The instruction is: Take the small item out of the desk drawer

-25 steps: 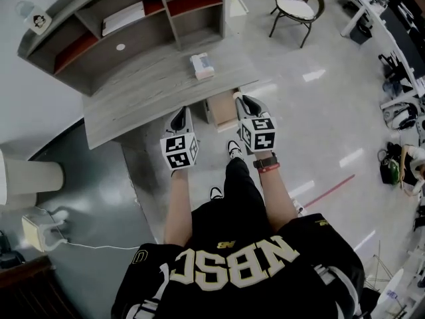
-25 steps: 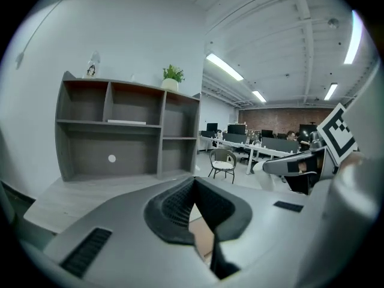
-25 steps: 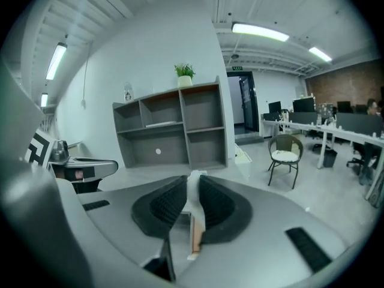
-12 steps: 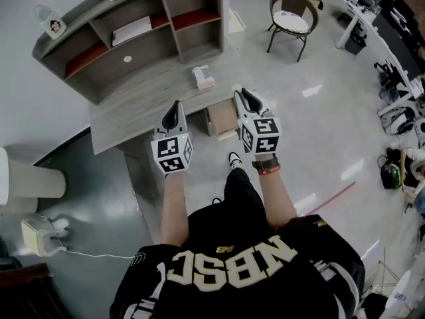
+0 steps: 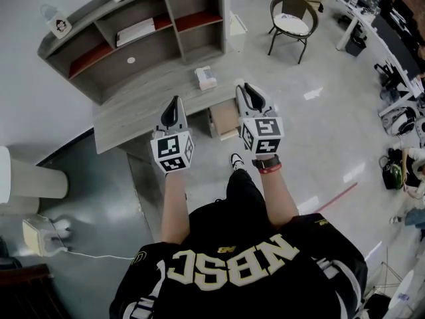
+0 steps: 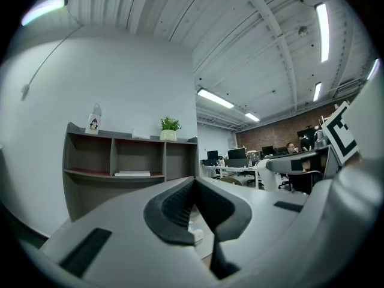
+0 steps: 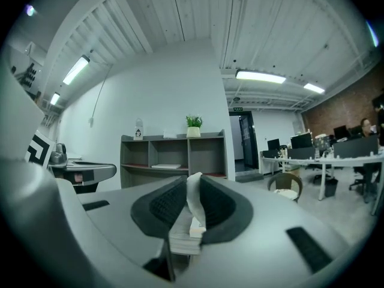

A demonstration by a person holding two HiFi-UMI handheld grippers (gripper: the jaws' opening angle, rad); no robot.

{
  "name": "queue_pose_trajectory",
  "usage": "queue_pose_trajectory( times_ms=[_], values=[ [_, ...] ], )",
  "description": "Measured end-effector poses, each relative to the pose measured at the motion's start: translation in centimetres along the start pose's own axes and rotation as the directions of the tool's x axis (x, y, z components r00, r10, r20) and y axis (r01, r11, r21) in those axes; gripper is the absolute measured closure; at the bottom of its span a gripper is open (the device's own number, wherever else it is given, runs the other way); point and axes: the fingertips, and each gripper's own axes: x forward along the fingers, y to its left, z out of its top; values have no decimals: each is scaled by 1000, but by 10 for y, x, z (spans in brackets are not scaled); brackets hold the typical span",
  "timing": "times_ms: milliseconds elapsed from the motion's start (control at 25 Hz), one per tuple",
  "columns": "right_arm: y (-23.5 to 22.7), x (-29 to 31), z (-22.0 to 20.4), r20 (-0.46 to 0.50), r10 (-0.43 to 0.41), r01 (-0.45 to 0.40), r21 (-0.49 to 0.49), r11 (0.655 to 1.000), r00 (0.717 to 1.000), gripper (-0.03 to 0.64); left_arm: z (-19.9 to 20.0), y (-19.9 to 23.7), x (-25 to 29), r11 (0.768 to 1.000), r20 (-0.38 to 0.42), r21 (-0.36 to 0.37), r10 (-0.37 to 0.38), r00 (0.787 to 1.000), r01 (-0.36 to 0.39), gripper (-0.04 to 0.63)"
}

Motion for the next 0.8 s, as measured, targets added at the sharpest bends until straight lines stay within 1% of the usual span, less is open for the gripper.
queue_pose_trajectory(
  times_ms=[200, 480, 800],
  values=[
    [1, 0, 1, 8, -5, 5, 13, 1000, 1000, 543, 1, 0, 0, 1000, 7, -4, -8, 1000, 8, 581],
    [1, 1, -4, -3, -10, 11, 20, 1000, 1000, 543, -1, -2, 5, 1000, 12, -14, -26, 1000, 26, 581],
    [2, 17, -15, -23, 10, -10, 12, 1000, 1000, 543, -20, -2, 24, 998, -16, -34, -49, 999, 49, 581]
  ],
)
